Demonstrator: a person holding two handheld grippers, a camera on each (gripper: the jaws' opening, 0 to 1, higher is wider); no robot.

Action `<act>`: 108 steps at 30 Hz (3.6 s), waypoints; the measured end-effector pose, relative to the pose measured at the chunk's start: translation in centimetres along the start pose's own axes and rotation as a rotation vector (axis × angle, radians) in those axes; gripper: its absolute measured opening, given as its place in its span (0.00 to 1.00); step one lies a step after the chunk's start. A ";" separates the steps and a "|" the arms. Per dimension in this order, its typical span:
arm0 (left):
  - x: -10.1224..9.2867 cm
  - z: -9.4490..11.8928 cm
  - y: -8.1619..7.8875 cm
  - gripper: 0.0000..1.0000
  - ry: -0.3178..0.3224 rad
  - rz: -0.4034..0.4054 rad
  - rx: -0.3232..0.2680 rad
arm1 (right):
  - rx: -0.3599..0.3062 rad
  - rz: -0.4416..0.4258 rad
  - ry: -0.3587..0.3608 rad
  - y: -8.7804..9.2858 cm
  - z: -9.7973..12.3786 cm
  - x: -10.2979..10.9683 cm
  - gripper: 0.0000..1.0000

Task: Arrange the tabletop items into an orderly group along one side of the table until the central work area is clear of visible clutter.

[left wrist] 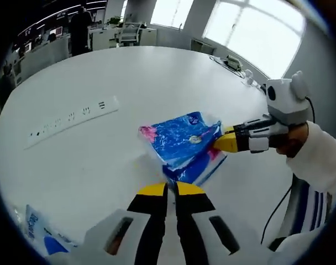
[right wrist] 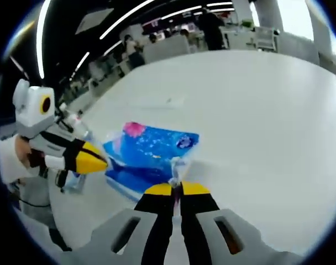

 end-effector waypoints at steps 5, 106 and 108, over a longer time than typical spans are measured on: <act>0.7 -1.2 0.4 0.01 0.004 0.036 0.021 | 0.019 0.005 0.002 0.2 -1.2 -0.4 0.01; 4.0 12.2 16.8 0.49 -0.058 0.298 -0.158 | -0.065 -0.045 0.007 10.5 6.5 11.8 0.43; 4.0 12.3 17.2 0.49 -0.056 0.315 -0.163 | -0.064 -0.042 0.003 10.4 6.3 12.0 0.43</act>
Point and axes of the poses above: the point that each gripper's makers call its tool centre point, and the gripper's own axes: z roughly backward along the fingers, x roughly to its left, y roughly out of its underside, the point moved 1 cm from there along z, roughly backward along the fingers, and after that the axes turned 11 degrees about x, right-handed, at the moved point
